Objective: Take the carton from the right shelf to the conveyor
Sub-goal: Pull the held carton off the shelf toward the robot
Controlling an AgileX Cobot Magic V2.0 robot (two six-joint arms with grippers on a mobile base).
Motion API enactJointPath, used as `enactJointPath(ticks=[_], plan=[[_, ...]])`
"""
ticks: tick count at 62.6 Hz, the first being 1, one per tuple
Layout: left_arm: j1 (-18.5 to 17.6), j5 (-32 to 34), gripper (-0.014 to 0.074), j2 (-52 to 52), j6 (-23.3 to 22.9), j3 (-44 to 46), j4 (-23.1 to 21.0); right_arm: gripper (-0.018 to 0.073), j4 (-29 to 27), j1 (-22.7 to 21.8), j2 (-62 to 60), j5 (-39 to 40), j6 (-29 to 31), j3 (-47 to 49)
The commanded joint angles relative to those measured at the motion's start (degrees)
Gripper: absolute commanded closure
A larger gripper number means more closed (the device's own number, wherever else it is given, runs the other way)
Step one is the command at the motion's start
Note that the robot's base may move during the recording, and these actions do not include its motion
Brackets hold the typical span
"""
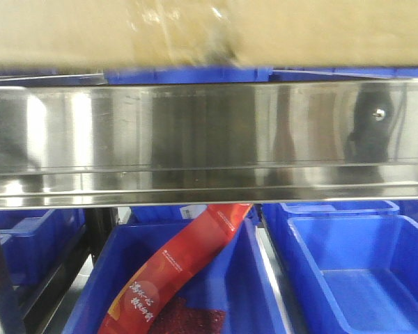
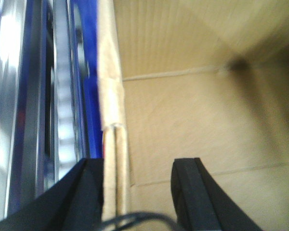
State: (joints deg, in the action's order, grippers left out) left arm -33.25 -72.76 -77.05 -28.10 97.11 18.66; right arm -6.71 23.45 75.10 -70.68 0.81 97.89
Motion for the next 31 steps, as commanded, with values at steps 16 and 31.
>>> enactJointPath(ticks=[16,31], plan=[[-0.94,2.8,0.0613,0.76,1.45,-0.87,-2.72,0.0627,-2.04,0.24,-0.87,10.03,1.3,0.16],[-0.94,3.14,0.0613,0.76,1.45,-0.87,-2.49,0.0627,-2.04,0.24,-0.87,9.39,1.3,0.16]])
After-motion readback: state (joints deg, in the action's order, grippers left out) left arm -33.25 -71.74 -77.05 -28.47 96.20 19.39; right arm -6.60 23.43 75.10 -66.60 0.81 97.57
